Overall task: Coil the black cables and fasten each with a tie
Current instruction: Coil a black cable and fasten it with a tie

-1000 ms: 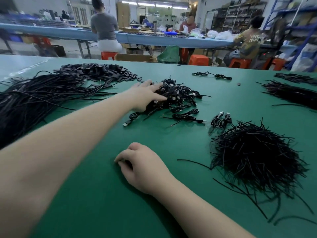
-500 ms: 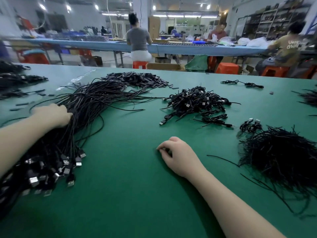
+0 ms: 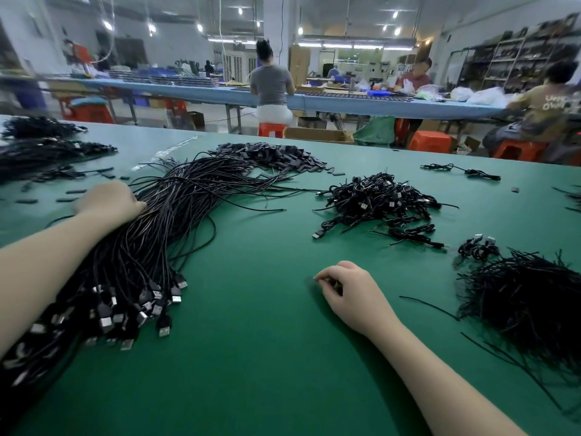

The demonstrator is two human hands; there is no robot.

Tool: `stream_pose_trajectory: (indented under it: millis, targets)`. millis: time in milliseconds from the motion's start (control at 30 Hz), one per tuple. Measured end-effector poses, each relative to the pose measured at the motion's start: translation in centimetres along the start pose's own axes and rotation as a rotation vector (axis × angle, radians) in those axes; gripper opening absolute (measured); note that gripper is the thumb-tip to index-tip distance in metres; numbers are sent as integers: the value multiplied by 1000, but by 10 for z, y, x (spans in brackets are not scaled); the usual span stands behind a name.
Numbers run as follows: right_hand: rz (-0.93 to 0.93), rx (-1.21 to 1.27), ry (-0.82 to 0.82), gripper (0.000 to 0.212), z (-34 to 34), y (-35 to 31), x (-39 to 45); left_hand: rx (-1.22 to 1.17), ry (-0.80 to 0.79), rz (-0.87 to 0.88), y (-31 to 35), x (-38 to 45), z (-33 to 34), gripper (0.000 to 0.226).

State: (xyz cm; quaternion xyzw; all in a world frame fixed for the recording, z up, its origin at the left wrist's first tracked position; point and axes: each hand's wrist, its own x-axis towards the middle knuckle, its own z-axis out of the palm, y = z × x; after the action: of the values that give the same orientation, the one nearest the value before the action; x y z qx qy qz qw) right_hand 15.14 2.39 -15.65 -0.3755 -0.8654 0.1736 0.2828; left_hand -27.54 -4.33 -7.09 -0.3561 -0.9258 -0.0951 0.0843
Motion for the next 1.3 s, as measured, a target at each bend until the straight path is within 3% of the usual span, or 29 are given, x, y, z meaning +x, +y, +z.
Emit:
stream_pose_trajectory:
  millis: [133, 267, 367, 433, 600, 700, 800, 867, 967, 1033, 1100, 1133, 1200, 1233, 1300]
  targets:
    - [0, 2, 7, 15, 0, 1, 1, -157, 150, 9, 4, -6, -9, 29]
    - [2, 7, 5, 15, 1, 2, 3, -845, 389, 49, 30, -10, -60, 23]
    - [1, 19, 11, 15, 1, 2, 2, -1134, 466, 287, 68, -30, -126, 15]
    - [-4, 30, 46, 23, -2, -1, 0, -1238, 399, 462, 97, -55, -159, 13]
    - [-103, 127, 409, 80, -42, -27, 10, -879, 69, 857, 179, -120, -155, 11]
    - [-185, 27, 426, 94, -82, -51, 31, -793, -93, 942, 220, -148, -115, 20]
    - [-160, -28, 268, 74, -116, -56, 46, -848, -304, 933, 244, -164, -83, 36]
    - [-92, 6, 179, 69, -126, -53, 46, -1019, -436, 874, 250, -167, -68, 41]
    - [-32, -23, 112, 64, -123, -44, 43, -1057, -524, 910, 247, -159, -57, 52]
    - [12, -17, 136, 47, -119, -39, 43, -913, -444, 985, 245, -151, -53, 42]
    - [49, -5, 188, 16, -124, -35, 45, -769, -170, 939, 242, -144, -49, 19]
    - [62, 15, 189, 11, -128, -33, 46, -676, -36, 862, 239, -140, -47, 16]
    - [89, 73, 149, 24, -133, -31, 45, -482, 104, 666, 236, -135, -43, 51]
    - [100, 115, 140, 27, -134, -32, 44, -427, 53, 594, 235, -134, -43, 68]
    - [111, 196, 120, 29, -136, -34, 41, -566, -297, 485, 235, -136, -45, 75]
